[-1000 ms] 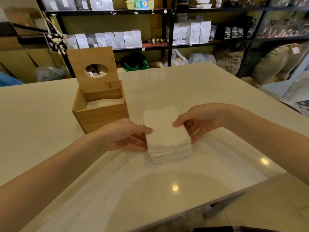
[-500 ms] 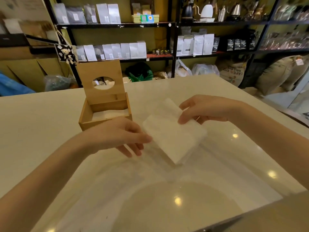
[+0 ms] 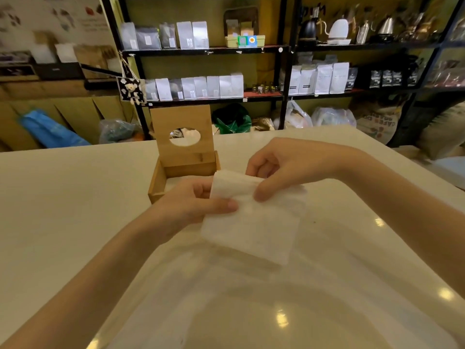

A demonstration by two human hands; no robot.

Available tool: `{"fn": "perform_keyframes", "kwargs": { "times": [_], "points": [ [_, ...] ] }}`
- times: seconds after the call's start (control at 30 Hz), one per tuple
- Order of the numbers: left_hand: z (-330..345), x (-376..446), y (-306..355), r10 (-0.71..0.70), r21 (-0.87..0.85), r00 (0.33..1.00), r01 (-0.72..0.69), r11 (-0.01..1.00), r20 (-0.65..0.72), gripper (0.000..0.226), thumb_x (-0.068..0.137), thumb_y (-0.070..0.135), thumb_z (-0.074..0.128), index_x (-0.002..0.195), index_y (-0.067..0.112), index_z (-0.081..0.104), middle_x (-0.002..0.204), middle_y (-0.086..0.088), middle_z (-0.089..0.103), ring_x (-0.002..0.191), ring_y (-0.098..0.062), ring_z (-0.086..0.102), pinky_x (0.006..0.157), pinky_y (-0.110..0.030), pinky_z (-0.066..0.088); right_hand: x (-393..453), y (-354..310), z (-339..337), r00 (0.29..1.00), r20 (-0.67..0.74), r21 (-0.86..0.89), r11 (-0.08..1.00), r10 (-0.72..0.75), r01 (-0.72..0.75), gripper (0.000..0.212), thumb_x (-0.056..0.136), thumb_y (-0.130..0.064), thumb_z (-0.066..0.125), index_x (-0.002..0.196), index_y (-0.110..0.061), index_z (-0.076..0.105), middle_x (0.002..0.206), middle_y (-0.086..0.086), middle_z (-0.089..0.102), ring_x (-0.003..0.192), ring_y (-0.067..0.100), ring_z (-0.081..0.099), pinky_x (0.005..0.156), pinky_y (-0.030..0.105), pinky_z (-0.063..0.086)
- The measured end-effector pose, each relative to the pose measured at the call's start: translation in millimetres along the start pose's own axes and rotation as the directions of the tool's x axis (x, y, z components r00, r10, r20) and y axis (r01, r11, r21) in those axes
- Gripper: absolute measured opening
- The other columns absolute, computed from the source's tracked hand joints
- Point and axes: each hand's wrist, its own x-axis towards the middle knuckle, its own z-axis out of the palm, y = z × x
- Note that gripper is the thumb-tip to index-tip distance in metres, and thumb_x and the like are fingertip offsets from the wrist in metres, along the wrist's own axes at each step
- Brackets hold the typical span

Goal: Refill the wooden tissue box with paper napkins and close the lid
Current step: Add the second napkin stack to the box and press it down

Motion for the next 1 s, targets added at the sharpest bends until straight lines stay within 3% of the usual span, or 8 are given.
{"fn": "perform_keyframes", "kwargs": {
  "times": [0.1, 0.17, 0.27, 0.37, 0.53, 0.67, 0.83, 1.0],
  "points": [
    [-13.8, -1.0, 1.5, -0.075, -0.129, 0.995, 0.066, 0.989, -0.069, 0.021, 0.057, 0.023, 0.068, 0.077, 0.019, 0.072, 0.076, 0.0, 0.077, 0.069, -0.014, 0.073, 0.058, -0.025, 0.06, 11.3, 0.6, -2.8, 1.0, -0.02, 0.172, 0.985, -0.022, 0.025, 0.021, 0.075, -0.031, 0.069, 0.092, -0.02, 0.073, 0.089, -0.001, 0.074, 0.078, 0.007, 0.068, 0.077, 0.023, 0.054],
    [-26.3, -3.7, 3.5, -0.083, -0.186, 0.992, 0.064, 0.98, -0.096, 0.02, 0.055, 0.026, 0.069, 0.072, 0.017, 0.074, 0.073, 0.0, 0.076, 0.064, -0.013, 0.072, 0.052, -0.023, 0.058, 22.7, 4.4, -1.1, 1.0, -0.018, 0.418, 0.909, 0.007, 0.001, 0.026, 0.069, -0.037, 0.071, 0.091, -0.024, 0.071, 0.083, -0.005, 0.073, 0.075, 0.005, 0.069, 0.069, 0.02, 0.056],
    [-46.5, -5.6, 5.5, -0.048, -0.286, 0.995, 0.021, 0.958, -0.089, 0.041, 0.038, 0.038, 0.085, 0.072, 0.016, 0.078, 0.078, -0.002, 0.077, 0.068, -0.013, 0.073, 0.053, -0.021, 0.056, 35.9, 14.0, 1.9, 0.997, 0.003, 0.824, 0.565, 0.079, -0.047, 0.042, 0.063, -0.049, 0.058, 0.092, -0.019, 0.065, 0.075, -0.003, 0.071, 0.065, 0.008, 0.069, 0.057, 0.021, 0.055],
    [-64.3, -0.9, 9.1, -0.095, -0.378, 0.973, 0.009, 0.926, -0.209, 0.032, 0.055, 0.034, 0.077, 0.08, 0.014, 0.072, 0.071, 0.001, 0.074, 0.061, -0.007, 0.07, 0.048, -0.017, 0.054, 50.2, 17.8, 3.9, 0.994, 0.06, 0.928, 0.361, 0.096, -0.091, 0.058, 0.068, -0.059, 0.05, 0.094, -0.01, 0.068, 0.079, 0.004, 0.074, 0.071, 0.019, 0.071, 0.062, 0.029, 0.058],
    [-80.3, 14.5, 15.6, -0.191, -0.386, 0.893, 0.022, 0.922, -0.407, 0.006, 0.081, 0.021, 0.063, 0.079, 0.015, 0.063, 0.053, 0.008, 0.071, 0.048, 0.0, 0.066, 0.045, -0.013, 0.053, 79.4, 13.4, 7.9, 0.969, 0.057, 0.897, 0.413, 0.242, -0.156, 0.066, 0.077, -0.063, 0.049, 0.108, -0.006, 0.063, 0.099, 0.011, 0.074, 0.084, 0.025, 0.072, 0.071, 0.034, 0.058],
    [-92.8, 25.0, 13.4, -0.213, -0.238, 0.864, 0.112, 0.965, -0.457, 0.013, 0.08, 0.027, 0.066, 0.079, 0.014, 0.064, 0.061, 0.004, 0.073, 0.052, -0.004, 0.068, 0.046, -0.017, 0.055, 95.6, 7.4, 13.3, 0.958, 0.026, 0.829, 0.53, 0.284, -0.18, 0.048, 0.082, -0.04, 0.06, 0.116, -0.006, 0.057, 0.101, 0.014, 0.071, 0.083, 0.025, 0.071, 0.066, 0.033, 0.059],
    [-96.6, 32.9, 9.7, -0.189, -0.013, 0.841, 0.211, 0.977, -0.508, 0.026, 0.082, 0.04, 0.059, 0.077, 0.015, 0.063, 0.08, -0.001, 0.068, 0.073, -0.012, 0.064, 0.057, -0.021, 0.052, 107.2, 4.7, 17.1, 0.95, 0.026, 0.773, 0.596, 0.312, -0.217, 0.033, 0.09, -0.022, 0.056, 0.118, -0.005, 0.057, 0.107, 0.017, 0.069, 0.088, 0.026, 0.068, 0.077, 0.039, 0.057],
    [-100.3, 37.1, 10.7, -0.217, -0.105, 0.82, 0.19, 0.976, -0.529, 0.014, 0.092, 0.034, 0.047, 0.084, 0.023, 0.049, 0.084, -0.003, 0.06, 0.074, -0.014, 0.059, 0.061, -0.027, 0.049, 109.8, 6.1, 12.8, 0.955, 0.025, 0.712, 0.666, 0.295, -0.224, 0.03, 0.092, -0.022, 0.053, 0.116, -0.005, 0.058, 0.107, 0.016, 0.069, 0.092, 0.028, 0.068, 0.081, 0.041, 0.056]
  ]
}}
